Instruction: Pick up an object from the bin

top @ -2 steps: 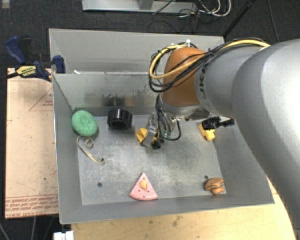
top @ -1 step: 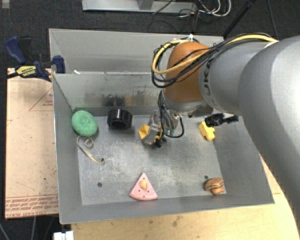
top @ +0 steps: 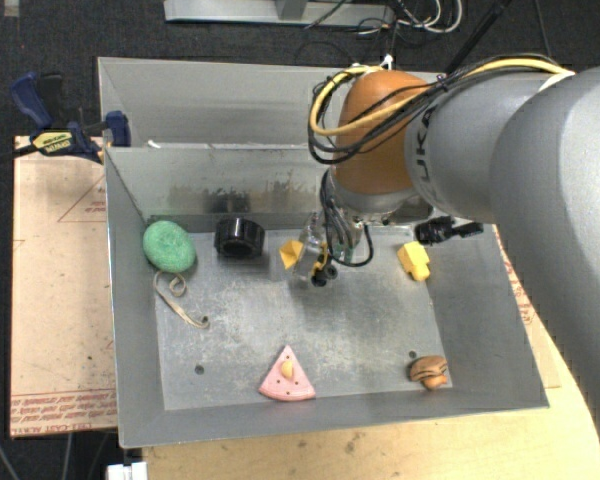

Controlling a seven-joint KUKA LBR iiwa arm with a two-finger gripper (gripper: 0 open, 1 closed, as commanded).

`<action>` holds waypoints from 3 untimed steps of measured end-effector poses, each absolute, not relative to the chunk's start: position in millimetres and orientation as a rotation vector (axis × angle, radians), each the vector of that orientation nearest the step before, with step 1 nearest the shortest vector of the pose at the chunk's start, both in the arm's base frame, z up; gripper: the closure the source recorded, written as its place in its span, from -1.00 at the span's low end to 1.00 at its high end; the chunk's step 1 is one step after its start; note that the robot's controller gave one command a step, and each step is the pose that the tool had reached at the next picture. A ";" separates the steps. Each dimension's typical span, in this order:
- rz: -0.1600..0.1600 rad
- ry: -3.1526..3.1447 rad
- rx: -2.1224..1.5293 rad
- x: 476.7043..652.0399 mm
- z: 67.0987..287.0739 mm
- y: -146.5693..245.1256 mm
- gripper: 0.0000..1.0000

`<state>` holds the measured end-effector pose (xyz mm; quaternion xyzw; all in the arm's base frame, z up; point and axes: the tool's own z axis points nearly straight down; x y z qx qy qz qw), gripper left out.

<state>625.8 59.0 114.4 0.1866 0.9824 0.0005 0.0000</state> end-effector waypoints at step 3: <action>0.003 3.083 0.588 625.3 137.4 59.0 1.00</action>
Offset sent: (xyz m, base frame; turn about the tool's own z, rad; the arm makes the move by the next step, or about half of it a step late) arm -0.0001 0.0001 0.0090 0.0000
